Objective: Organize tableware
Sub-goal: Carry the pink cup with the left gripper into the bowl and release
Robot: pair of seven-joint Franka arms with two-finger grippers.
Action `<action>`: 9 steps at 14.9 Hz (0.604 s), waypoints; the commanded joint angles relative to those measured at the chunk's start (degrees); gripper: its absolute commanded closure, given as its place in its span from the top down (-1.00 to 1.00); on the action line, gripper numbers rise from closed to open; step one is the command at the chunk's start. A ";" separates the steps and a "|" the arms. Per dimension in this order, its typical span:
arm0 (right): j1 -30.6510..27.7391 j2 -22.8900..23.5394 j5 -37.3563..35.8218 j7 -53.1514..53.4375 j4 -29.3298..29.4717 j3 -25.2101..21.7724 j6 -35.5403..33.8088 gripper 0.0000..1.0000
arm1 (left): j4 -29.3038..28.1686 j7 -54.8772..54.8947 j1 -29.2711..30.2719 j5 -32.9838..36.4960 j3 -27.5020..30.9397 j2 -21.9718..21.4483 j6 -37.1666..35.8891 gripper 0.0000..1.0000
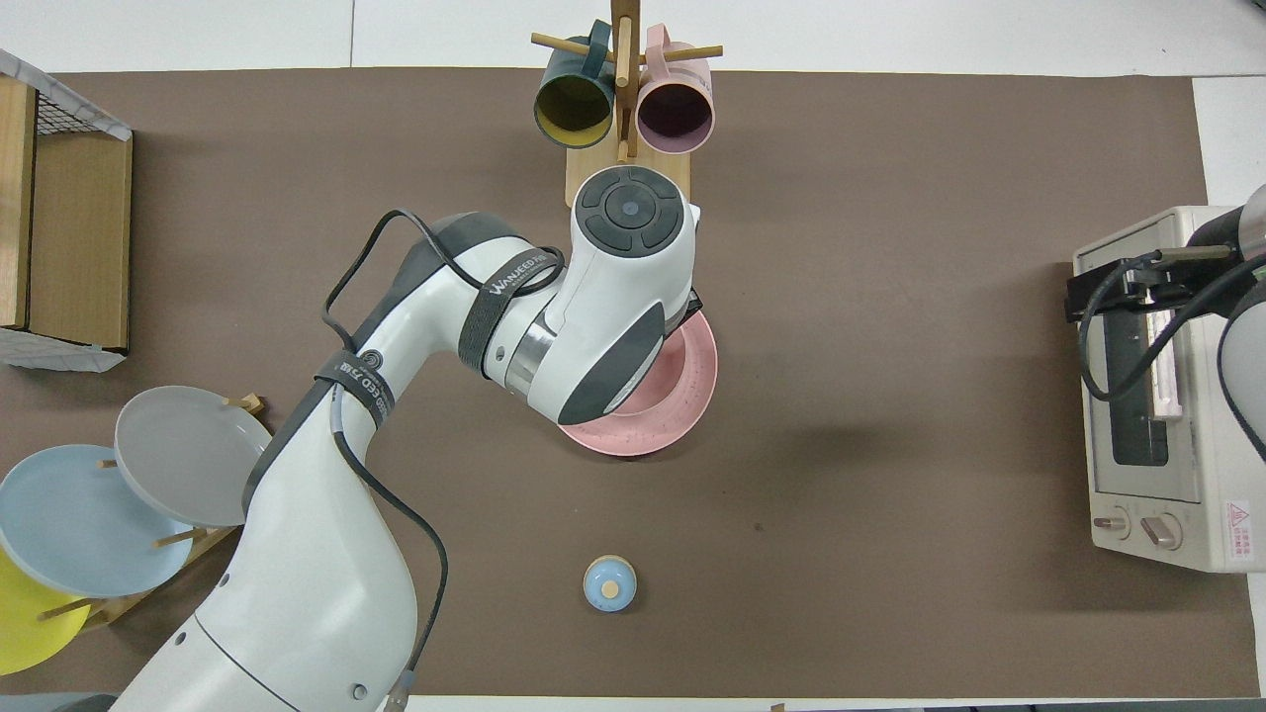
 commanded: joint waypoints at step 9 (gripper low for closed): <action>-2.55 -1.18 0.67 -2.28 -0.63 1.15 -2.17 1.00 | -1.23 0.13 -0.87 1.31 0.99 -1.53 -1.24 1.00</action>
